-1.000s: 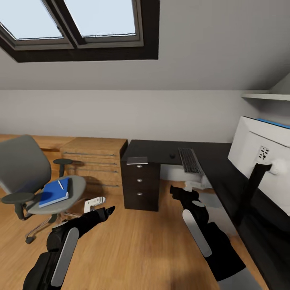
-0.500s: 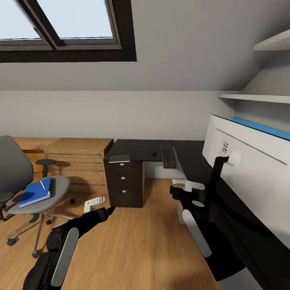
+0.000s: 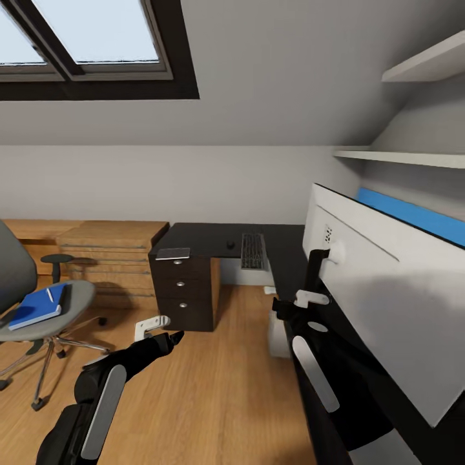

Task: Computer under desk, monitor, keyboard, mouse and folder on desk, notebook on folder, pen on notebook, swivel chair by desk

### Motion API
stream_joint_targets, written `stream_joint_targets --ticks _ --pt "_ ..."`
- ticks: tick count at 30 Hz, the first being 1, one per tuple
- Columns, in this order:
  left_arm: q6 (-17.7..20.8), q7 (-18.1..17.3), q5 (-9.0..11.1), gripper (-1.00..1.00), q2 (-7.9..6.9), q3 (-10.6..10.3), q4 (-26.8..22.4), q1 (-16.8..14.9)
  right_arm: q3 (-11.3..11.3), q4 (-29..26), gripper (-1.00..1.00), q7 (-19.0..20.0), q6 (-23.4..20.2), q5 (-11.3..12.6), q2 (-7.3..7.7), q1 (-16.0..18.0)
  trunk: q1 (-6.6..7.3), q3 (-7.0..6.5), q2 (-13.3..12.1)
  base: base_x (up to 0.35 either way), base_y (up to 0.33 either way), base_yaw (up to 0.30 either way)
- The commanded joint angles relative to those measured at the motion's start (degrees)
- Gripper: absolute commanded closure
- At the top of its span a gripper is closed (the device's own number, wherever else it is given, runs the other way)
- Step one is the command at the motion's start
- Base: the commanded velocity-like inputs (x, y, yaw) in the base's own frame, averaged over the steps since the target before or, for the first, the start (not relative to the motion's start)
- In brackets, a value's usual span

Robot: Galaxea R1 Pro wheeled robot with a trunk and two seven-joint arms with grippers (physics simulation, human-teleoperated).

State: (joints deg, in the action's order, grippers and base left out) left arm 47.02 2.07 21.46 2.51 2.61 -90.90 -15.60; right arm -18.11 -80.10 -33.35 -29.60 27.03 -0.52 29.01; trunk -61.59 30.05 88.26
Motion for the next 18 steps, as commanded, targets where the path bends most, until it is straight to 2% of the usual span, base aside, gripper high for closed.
stream_joint_targets --ticks 1,18 --pt "0.4 0.2 0.5 -1.0 0.05 0.1 -0.1 0.0 -0.1 -0.1 -1.0 -0.5 -0.1 0.5 0.02 0.0 0.0 0.06 0.0 -0.001 -0.346 0.0" --pt "0.3 0.2 0.5 -1.0 0.12 0.1 -0.1 0.0 0.0 0.7 -1.0 -0.6 0.3 0.4 0.05 0.1 0.0 0.06 0.0 0.0 -0.346 0.0"
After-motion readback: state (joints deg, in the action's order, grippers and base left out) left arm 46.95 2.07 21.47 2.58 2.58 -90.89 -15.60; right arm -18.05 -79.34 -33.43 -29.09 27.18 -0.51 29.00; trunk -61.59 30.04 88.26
